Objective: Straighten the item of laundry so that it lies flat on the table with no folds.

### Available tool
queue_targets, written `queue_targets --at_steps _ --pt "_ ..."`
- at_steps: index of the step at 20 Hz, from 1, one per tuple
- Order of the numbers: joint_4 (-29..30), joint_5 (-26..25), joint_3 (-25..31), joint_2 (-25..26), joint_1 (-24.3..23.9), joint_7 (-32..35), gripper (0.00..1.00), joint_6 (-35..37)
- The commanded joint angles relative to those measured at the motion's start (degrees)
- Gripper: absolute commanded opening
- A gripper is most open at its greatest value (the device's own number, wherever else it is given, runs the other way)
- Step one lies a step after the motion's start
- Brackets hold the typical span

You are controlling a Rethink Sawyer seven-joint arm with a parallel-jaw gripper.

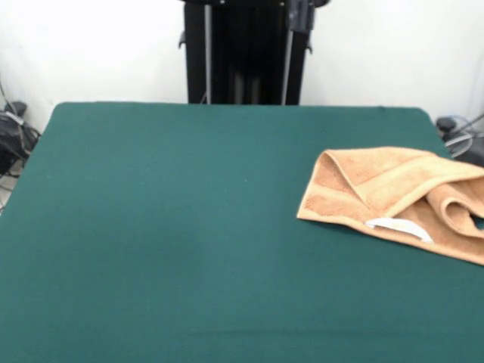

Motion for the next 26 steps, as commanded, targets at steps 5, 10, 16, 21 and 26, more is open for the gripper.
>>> queue_targets --at_steps 5,10,16,21,26 --pt "7.4 -6.6 9.1 5.5 -2.5 -15.9 0.00 1.3" --pt "7.5 -1.3 17.9 6.1 -6.7 -24.6 0.00 10.0" --pt "4.2 -1.0 22.9 11.6 -9.8 -31.1 0.00 16.6" --pt "1.4 -2.0 23.0 16.4 -10.6 -34.2 0.00 18.5" --pt "-2.1 -4.2 21.9 20.5 -10.8 -39.2 0.00 20.8"
